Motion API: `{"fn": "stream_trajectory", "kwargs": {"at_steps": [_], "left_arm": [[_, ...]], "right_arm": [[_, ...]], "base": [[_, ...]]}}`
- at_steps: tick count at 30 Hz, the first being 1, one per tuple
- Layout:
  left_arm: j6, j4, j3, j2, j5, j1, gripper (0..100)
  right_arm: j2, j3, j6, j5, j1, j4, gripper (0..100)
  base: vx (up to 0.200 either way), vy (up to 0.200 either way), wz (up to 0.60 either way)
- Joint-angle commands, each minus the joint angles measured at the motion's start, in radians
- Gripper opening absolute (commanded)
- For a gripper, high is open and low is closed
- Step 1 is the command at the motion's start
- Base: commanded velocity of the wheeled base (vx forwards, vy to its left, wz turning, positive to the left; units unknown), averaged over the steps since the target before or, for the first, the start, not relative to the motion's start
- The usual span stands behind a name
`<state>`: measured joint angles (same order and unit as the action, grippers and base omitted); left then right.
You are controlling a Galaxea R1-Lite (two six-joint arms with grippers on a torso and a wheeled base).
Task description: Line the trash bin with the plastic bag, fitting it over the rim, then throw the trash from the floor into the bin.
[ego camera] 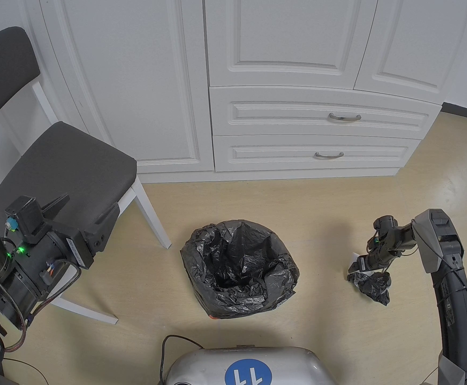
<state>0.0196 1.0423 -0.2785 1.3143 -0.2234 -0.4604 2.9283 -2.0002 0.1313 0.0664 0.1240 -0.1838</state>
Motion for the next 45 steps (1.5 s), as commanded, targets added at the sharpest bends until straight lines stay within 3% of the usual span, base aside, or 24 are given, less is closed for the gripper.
{"fn": "stream_trajectory", "kwargs": {"at_steps": [1,12,13,21,27,29,30,31,32,33,37,41,45], "left_arm": [[-0.003,0.007,0.01,0.01,-0.001,-0.001,100],[-0.021,0.008,0.013,-0.012,-0.001,-0.003,100],[-0.021,0.008,0.013,-0.012,-0.001,-0.003,100],[-0.021,0.008,0.009,-0.009,-0.001,0.0,100],[-0.021,0.008,0.01,-0.009,-0.001,0.0,100],[-0.021,0.008,0.01,-0.01,-0.001,0.0,100],[-0.021,0.008,0.009,-0.01,-0.001,0.0,100],[-0.023,0.008,0.009,-0.01,-0.001,0.0,100],[-0.023,0.008,0.009,-0.01,-0.001,0.0,100],[-0.029,0.008,0.007,-0.012,-0.001,0.0,100],[-0.029,0.008,0.001,-0.021,0.001,0.0,100],[-0.035,0.008,-0.019,-0.023,0.004,0.002,100],[-0.046,0.008,-0.019,-0.029,0.004,0.008,100]], "right_arm": [[0.037,0.0,0.002,0.001,-0.012,0.063,100],[0.063,0.0,0.001,0.001,-0.02,0.103,100],[0.061,0.0,-0.001,0.001,-0.02,0.103,0],[0.058,0.0,-0.005,-0.002,-0.017,0.112,0],[-0.054,0.001,-0.064,0.023,-0.007,0.098,0],[-0.17,0.09,-0.124,0.135,-0.011,0.104,0],[-0.181,0.098,-0.127,0.142,-0.011,0.106,0],[-0.262,0.161,-0.153,0.219,-0.012,0.109,0],[-0.262,0.161,-0.153,0.219,-0.012,0.109,0],[-0.436,0.278,-0.18,0.337,-0.017,0.133,0],[-0.661,0.455,-0.197,0.42,-0.052,0.215,0],[-0.905,0.785,-0.202,0.435,-0.196,0.509,0],[-0.923,0.991,-0.252,0.355,-0.363,0.906,0]], "base": [[0.0,0.0,0.0],[0.0,0.0,0.0],[0.0,0.0,0.0],[0.0,0.0,0.0],[0.0,0.0,0.0],[0.0,0.0,0.0],[0.0,0.0,0.0],[0.0,0.0,0.0],[0.0,0.0,0.0],[0.0,0.0,0.0],[0.0,0.0,0.0],[0.0,0.0,0.0],[0.0,0.0,0.0]]}}
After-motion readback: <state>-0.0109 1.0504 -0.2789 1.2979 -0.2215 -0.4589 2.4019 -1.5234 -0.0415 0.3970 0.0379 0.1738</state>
